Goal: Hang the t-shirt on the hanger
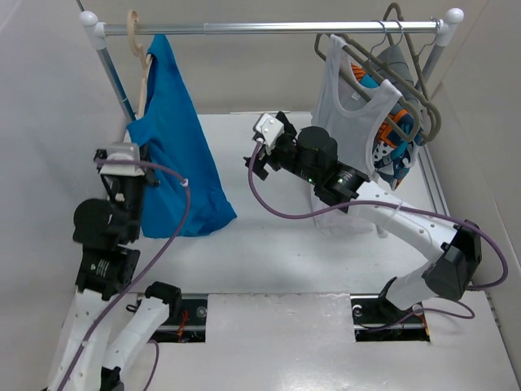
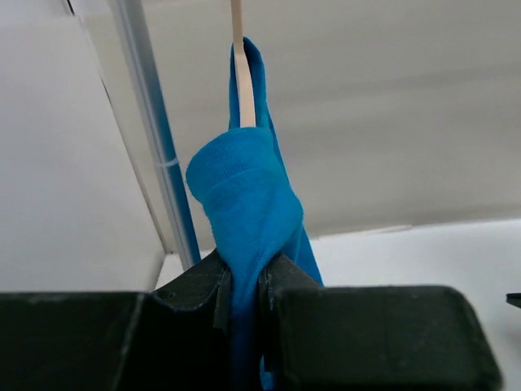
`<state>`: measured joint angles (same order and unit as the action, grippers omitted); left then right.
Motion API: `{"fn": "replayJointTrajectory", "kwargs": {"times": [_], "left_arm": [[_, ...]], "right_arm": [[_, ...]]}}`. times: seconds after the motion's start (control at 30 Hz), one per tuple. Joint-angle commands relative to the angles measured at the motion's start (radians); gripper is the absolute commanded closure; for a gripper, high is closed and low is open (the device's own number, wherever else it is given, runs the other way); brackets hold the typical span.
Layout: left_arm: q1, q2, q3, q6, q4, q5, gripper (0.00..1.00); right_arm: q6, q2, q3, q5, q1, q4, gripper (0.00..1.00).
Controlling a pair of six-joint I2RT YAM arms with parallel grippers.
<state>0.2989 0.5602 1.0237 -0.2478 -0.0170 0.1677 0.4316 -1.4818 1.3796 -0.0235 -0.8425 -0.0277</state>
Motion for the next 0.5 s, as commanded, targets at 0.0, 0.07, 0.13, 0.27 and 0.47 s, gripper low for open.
{"fn": "replayJointTrajectory", "kwargs": {"times": [0.0, 0.07, 0.13, 0.27, 0.47], "left_arm": [[-0.004, 0.058, 0.047, 0.062, -0.046, 0.029, 1.00], [-0.004, 0.098, 0.058, 0.091, -0.005, 0.029, 1.00], [-0.004, 0.110, 0.058, 0.129, 0.018, 0.019, 1.00], [-0.004, 0.087, 0.022, 0.198, 0.080, 0.009, 0.97], [-0.004, 0.000, 0.013, 0.133, 0.101, -0.121, 0.00]], "right_arm": [[0.016, 0.025, 0.030, 0.007, 0.006, -0.018, 0.00], [0.025, 0.051, 0.018, 0.019, 0.016, -0.018, 0.00], [0.025, 0.061, -0.005, 0.019, 0.016, -0.018, 0.00], [0.025, 0.072, -0.014, 0.019, 0.016, -0.018, 0.00], [0.025, 0.072, -0.014, -0.001, 0.025, -0.018, 0.00]]}}
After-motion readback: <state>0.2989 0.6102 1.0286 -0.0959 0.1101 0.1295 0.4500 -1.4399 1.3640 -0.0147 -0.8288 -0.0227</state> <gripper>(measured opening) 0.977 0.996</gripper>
